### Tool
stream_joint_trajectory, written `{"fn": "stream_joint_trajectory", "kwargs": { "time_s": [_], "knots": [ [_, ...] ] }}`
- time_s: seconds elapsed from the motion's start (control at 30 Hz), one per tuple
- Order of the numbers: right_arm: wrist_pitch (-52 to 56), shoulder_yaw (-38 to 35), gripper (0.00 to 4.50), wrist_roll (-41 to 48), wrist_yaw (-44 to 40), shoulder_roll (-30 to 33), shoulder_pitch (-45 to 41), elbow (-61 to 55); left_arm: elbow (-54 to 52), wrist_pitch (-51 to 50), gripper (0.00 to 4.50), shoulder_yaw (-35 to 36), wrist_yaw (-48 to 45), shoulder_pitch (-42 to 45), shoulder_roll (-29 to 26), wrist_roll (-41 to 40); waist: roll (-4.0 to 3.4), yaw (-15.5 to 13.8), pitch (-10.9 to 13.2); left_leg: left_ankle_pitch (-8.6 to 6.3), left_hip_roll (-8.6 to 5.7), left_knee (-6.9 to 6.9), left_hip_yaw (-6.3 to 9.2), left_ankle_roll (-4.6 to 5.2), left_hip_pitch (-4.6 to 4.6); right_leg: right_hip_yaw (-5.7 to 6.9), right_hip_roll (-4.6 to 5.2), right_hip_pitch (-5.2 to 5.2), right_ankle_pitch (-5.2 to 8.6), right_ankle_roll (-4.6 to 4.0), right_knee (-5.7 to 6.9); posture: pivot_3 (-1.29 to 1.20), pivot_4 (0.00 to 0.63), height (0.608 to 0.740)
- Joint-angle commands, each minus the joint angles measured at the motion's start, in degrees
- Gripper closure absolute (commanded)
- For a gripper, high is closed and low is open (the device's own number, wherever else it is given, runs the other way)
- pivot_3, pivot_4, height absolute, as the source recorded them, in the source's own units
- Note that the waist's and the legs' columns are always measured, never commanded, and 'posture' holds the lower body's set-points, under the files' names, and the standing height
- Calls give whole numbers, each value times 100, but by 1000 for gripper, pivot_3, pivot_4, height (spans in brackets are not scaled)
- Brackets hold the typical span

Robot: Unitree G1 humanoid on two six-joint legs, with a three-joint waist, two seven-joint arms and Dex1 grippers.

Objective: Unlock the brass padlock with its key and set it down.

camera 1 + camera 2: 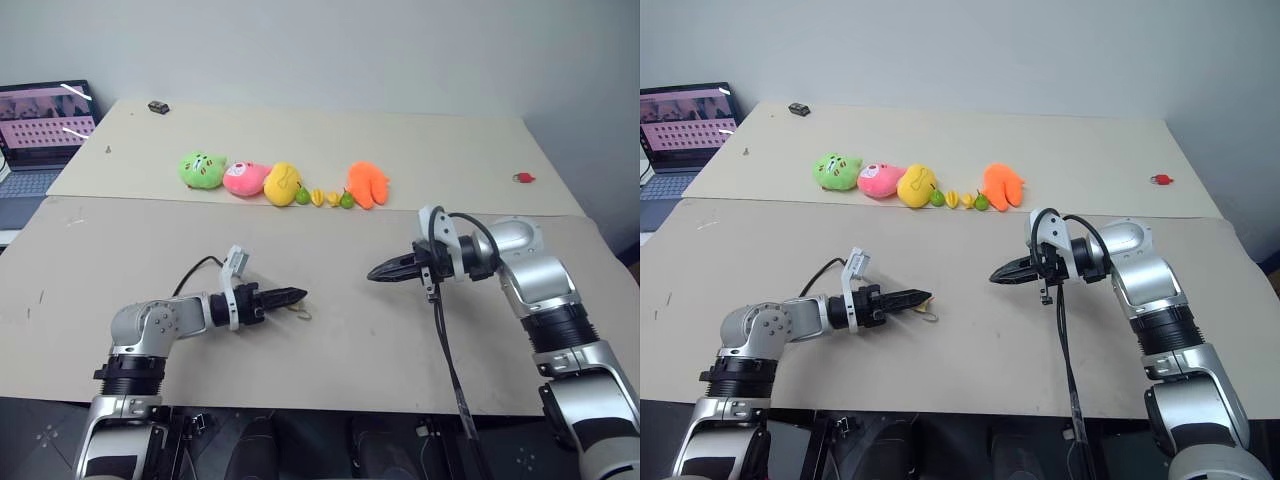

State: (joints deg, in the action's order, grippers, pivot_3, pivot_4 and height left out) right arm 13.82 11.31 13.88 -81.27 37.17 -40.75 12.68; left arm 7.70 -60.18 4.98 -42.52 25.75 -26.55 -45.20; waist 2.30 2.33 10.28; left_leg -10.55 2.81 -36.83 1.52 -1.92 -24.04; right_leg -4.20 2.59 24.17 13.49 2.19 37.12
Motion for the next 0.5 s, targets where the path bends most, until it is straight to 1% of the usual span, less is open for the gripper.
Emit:
{"fn": "stream_joint_trajectory", "kwargs": {
  "time_s": [0.03, 0.1, 0.2, 0.27, 0.33, 0.4, 0.5],
  "knots": [
    [45, -165, 4500, 154, -8, 4, -13, -22, -343, 1728, 1667, -153, 219, 21, -263, 1199, 0, 3, 0, 0, 0, 0, 0, 0, 0, 0, 0, 1, 0, 0, -1, 0, 150, 717],
    [38, -186, 4500, 155, 6, 16, -28, 57, -491, 1961, 1667, 118, 381, -36, -290, 1262, 0, 7, 0, 0, 0, 0, -1, 0, -1, -1, 0, 3, -1, -3, -1, 0, 150, 717],
    [35, -212, 4500, 156, 16, 23, -52, 139, -808, 1827, 1667, 542, 576, -216, -319, 1063, 0, 5, 0, 0, 0, 1, -2, 0, -9, -1, 2, 8, -1, -3, -2, 0, 150, 717],
    [-26, -338, 4500, 167, 199, -33, -71, 237, -1024, 1862, 1667, 879, 856, -410, -341, 1085, 0, 5, 0, 0, 0, 1, -1, 0, -12, 0, 3, 9, -1, -2, -3, 0, 150, 717],
    [-122, -616, 4500, 172, 702, -174, -67, 399, -1265, 1975, 1667, 1264, 1193, -635, -323, 1144, 0, 12, 0, 0, 0, 0, -1, 0, -11, 0, 3, 9, -1, -2, -2, 0, 150, 717],
    [-308, -1062, 4500, 209, 1461, -390, 30, 556, -1525, 2048, 1667, 1718, 1632, -873, -226, 1131, 1, 18, 1, 0, 2, 0, 0, 0, -9, 0, 2, 10, -2, -3, 1, 0, 150, 717],
    [-66, -1775, 4500, 543, 2201, -562, 341, 480, -1921, 2079, 1667, 2166, 2089, -1247, -81, 1080, 1, -15, 0, 0, 3, 0, 0, 0, -10, 2, 3, 9, -2, -4, 0, 0, 150, 717]
  ]
}}
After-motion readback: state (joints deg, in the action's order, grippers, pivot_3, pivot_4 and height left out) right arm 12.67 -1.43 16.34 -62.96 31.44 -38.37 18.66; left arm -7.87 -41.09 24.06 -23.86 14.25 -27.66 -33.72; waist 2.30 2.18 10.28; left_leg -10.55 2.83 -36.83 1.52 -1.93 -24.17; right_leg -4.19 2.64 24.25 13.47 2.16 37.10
